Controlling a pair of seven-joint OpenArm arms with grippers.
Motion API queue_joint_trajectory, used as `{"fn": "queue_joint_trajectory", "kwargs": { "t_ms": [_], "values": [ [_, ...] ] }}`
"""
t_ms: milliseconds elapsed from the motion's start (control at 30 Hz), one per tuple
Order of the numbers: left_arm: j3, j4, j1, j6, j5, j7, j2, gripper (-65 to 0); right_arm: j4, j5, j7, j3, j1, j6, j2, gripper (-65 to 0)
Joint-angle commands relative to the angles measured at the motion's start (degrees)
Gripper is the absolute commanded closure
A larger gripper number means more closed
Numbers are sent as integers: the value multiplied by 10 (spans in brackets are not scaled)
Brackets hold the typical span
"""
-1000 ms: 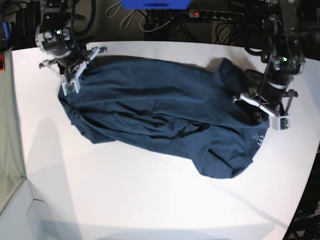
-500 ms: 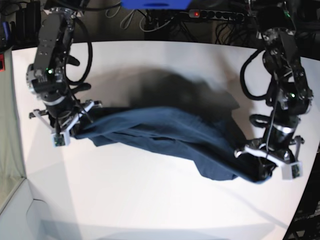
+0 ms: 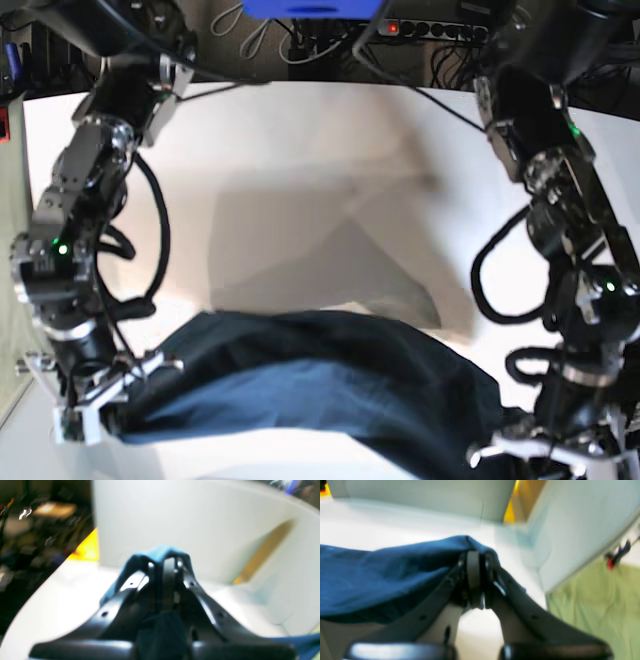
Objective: Layout the t-shirt on the table in an organized manner, then fold the t-shirt properly
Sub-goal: 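Lift the shirt with both grippers and swing it up and over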
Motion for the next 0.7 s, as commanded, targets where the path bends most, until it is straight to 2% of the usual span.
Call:
{"fn": "queue_joint_trajectory", "kwargs": {
  "t_ms": [0, 200, 333, 667],
  "values": [
    [-2, 9, -22, 3, 5, -16, -2, -2, 10, -1, 16, 0, 25, -2, 3, -2],
    [-10, 12, -54, 3, 5, -17, -8, -2, 10, -1, 16, 55, 89, -4, -5, -2],
    [-32, 14, -54, 4, 5, -17, -3, -2, 10, -1, 16, 119, 121, -4, -11, -2],
    [-59, 16, -53, 6, 4, -16, -2, -2, 10, -1, 16, 179, 178, -4, -7, -2]
  ]
}}
